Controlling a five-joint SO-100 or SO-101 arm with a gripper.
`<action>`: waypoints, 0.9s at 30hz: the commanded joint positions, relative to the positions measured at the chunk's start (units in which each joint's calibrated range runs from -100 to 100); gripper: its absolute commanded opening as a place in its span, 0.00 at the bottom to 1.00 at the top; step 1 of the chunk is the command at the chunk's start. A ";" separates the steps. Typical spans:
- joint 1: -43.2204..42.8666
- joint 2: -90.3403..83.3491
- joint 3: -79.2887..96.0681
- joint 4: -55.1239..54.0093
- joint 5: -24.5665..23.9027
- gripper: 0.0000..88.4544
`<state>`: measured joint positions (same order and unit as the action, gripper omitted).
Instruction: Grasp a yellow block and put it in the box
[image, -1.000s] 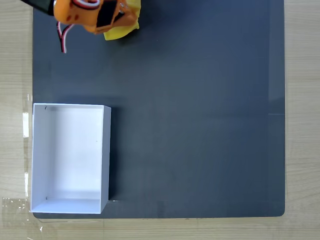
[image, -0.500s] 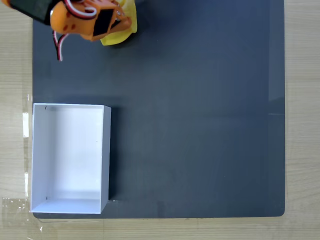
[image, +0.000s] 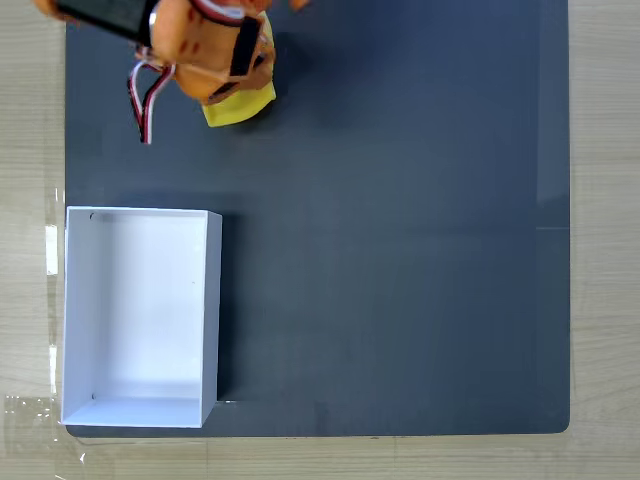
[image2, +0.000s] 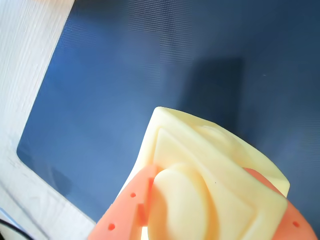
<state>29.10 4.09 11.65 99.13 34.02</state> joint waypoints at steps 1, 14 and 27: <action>-3.01 -6.46 -2.74 0.08 0.24 0.14; -13.03 -18.24 -10.34 -5.42 -0.07 0.14; -3.85 -19.26 -13.24 -46.25 -4.53 0.14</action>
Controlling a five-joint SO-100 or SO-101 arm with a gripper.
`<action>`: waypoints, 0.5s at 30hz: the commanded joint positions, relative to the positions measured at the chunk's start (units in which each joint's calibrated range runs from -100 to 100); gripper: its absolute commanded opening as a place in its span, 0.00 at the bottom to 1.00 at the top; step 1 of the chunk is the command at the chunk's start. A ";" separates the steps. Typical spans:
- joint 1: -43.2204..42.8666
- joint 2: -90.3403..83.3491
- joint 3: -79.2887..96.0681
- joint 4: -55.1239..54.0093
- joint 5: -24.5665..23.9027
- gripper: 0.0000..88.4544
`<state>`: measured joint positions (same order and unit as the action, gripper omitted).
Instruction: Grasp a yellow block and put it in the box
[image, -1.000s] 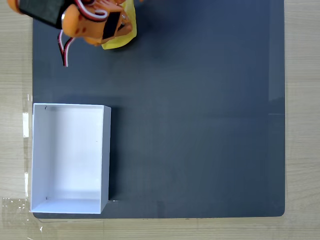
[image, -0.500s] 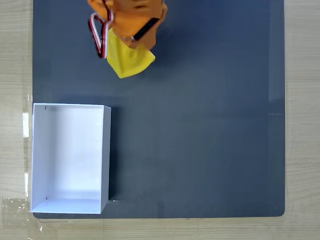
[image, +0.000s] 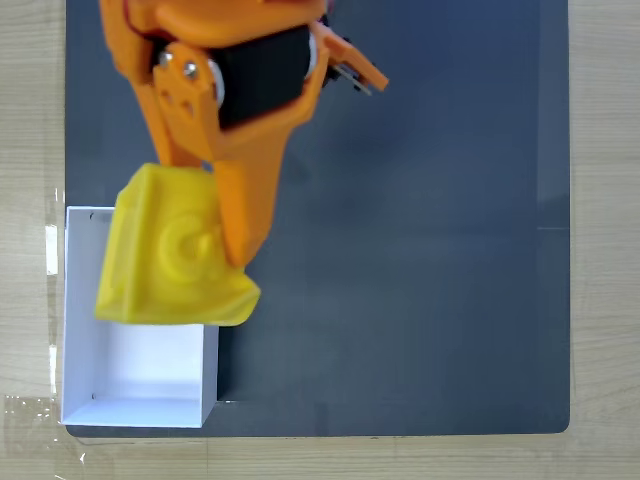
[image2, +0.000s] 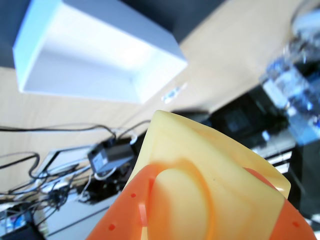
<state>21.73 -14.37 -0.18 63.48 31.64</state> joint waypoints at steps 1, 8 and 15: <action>4.54 -0.04 -1.13 -12.52 -2.84 0.14; 9.42 9.79 -1.95 -19.24 -4.05 0.14; 10.85 19.62 -2.04 -21.33 -3.68 0.14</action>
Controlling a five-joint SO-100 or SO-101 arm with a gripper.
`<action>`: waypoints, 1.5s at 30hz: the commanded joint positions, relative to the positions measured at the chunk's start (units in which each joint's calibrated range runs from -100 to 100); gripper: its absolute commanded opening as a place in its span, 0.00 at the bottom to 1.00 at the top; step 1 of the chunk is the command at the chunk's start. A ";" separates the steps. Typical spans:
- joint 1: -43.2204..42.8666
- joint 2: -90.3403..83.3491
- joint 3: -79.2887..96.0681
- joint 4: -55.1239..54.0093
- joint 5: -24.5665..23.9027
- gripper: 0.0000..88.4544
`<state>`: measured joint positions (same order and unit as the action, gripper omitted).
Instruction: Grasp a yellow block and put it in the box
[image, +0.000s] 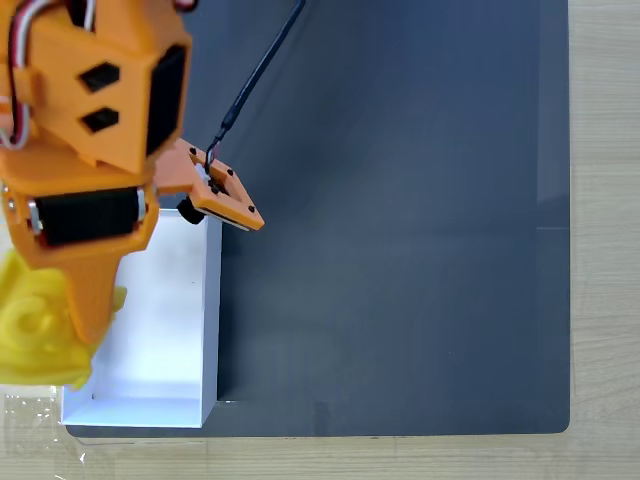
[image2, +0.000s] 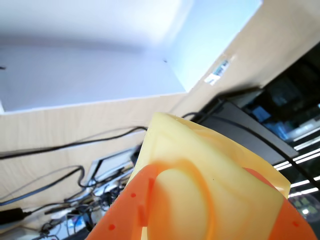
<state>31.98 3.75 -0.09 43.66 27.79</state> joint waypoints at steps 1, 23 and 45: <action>0.59 2.44 -2.22 -1.51 0.18 0.14; -0.08 9.64 -2.04 -6.14 0.23 0.38; -0.84 -18.67 -2.04 13.15 -9.74 0.09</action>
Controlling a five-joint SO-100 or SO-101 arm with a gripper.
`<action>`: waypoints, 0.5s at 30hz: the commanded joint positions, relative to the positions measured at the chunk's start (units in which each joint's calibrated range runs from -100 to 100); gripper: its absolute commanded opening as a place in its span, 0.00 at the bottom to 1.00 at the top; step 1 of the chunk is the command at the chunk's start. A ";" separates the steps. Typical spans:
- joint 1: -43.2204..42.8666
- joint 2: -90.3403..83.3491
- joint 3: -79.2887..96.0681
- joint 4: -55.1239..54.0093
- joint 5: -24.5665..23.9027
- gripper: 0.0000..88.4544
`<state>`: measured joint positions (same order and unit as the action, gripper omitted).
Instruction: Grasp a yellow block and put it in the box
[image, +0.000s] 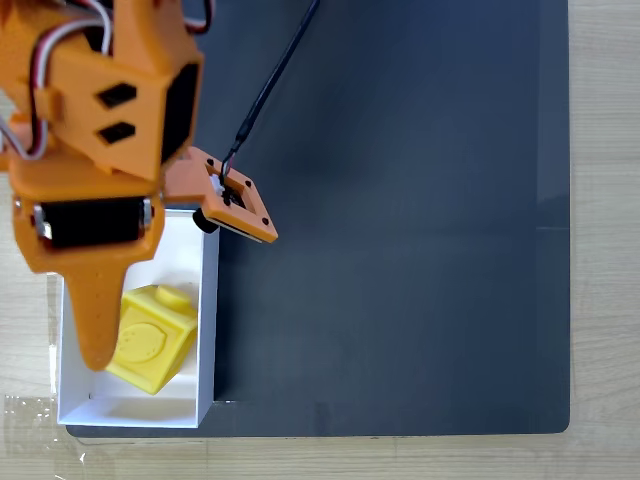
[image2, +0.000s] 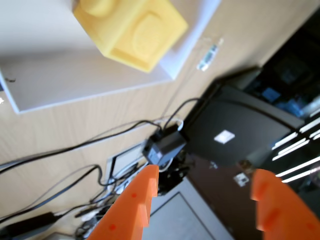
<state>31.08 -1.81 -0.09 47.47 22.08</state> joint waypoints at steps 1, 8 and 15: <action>0.06 -16.24 -1.76 13.00 -4.87 0.05; -5.83 -37.51 4.30 35.08 -5.24 0.04; -15.93 -61.92 31.25 37.61 -6.87 0.03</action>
<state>20.83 -51.12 17.07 86.41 16.48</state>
